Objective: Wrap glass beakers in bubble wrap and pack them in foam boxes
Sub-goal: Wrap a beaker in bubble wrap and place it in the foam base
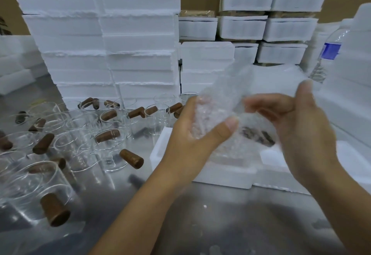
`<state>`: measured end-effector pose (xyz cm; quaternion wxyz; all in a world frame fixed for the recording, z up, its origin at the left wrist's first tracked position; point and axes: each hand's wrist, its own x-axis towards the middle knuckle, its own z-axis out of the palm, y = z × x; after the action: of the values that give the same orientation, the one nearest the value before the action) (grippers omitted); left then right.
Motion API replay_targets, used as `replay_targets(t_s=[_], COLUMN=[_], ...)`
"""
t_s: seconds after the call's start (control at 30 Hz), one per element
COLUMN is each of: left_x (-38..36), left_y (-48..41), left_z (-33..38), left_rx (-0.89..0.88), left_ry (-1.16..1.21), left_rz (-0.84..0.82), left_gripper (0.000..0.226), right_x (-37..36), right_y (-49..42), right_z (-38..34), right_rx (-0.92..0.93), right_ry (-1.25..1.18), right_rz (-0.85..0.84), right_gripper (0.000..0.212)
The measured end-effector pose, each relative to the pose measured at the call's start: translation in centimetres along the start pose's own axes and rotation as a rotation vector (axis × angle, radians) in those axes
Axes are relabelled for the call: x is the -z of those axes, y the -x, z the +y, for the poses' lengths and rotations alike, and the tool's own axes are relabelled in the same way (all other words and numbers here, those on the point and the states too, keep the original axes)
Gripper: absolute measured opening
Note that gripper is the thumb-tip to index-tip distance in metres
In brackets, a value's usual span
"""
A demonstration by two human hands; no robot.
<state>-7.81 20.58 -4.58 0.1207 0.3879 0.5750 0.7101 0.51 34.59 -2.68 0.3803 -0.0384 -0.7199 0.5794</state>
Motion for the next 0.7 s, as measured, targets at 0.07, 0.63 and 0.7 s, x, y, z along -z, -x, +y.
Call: replay_targets(t_s=[0.07,0.63,0.7], left_x=[0.4,-0.3,-0.4], left_y=[-0.1,0.4,0.4], left_z=[0.0,0.5,0.6], left_rx=[0.051,-0.021,-0.037], left_ry=[0.089,-0.054,-0.069], left_rz=[0.021,-0.067,-0.039], left_gripper=[0.061,0.050,0.060], right_x=[0.7,-0.4,-0.6], right_y=[-0.6,0.8,0.9], right_z=[-0.2,-0.1,0.0], right_rx=[-0.023,0.407,0.364], right_ry=[-0.152,0.310,0.342], right_rz=[0.099,-0.115,-0.181], right_gripper=[0.069,0.014,0.016])
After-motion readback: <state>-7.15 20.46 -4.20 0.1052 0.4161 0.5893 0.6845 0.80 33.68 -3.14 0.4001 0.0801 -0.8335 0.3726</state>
